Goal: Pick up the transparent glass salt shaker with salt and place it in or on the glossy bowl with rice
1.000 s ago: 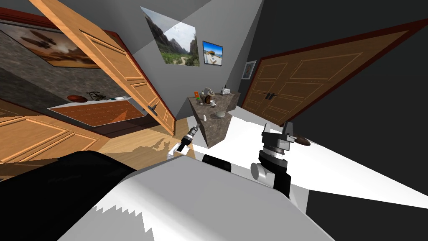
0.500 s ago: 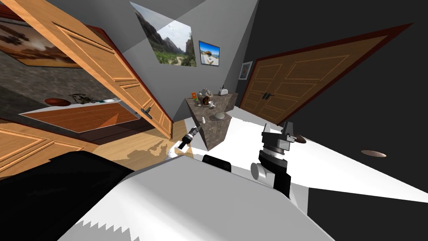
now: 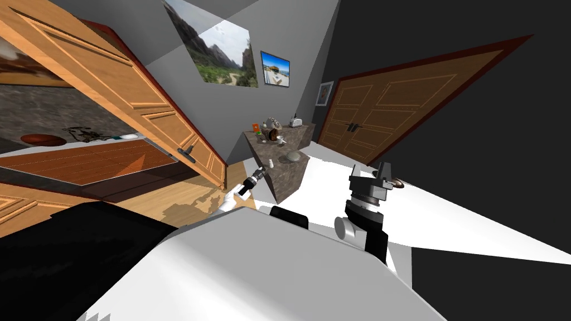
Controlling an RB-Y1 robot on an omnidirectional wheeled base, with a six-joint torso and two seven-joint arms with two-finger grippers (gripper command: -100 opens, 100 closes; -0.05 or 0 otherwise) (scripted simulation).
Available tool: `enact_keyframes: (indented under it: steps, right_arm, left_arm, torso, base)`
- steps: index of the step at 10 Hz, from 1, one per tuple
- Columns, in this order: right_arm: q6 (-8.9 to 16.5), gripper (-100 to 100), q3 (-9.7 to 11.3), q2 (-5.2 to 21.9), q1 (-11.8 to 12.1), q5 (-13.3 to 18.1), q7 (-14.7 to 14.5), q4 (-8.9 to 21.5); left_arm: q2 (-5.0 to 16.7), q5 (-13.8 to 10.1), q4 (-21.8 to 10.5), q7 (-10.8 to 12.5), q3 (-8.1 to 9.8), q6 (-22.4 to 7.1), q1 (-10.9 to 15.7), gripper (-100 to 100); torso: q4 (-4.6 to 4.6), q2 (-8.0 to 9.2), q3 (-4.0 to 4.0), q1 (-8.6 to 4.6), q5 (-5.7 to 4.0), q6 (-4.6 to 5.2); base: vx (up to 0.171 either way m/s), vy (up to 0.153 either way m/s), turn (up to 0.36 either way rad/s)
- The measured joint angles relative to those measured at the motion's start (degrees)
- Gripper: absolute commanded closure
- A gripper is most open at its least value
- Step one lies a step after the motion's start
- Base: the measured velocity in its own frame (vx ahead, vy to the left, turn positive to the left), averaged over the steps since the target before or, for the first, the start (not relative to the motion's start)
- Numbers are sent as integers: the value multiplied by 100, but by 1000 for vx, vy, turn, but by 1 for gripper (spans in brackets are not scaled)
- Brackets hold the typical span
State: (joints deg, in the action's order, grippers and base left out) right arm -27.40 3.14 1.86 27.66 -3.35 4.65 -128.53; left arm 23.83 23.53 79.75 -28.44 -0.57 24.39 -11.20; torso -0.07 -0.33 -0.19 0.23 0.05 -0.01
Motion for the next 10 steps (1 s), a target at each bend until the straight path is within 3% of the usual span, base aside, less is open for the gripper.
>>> enact_keyframes:
  steps: [3,4,5,10]
  right_arm:
    - [0,0,0,0,1,0,0,0]
    - [0,0,0,0,0,0,0,0]
    - [0,0,0,-1,0,0,0,0]
    - [0,0,0,0,-1,0,0,0]
  left_arm:
    - [311,337,-300,-248,-140,10,276,-100]
    - [320,348,-313,-267,-145,13,290,0]
    - [320,347,-311,-265,-144,13,289,-100]
    - [-128,748,-1067,-364,47,22,1058,-100]
  torso:
    - [-4,-17,-10,-5,-1,1]
    - [-1,2,0,-16,-3,-3]
    - [3,19,10,-23,-5,-2]
    - [11,54,30,-7,-1,-3]
  base:
    - [98,45,-86]
    - [10,5,4]
    - [-27,34,51]
    - [-60,51,23]
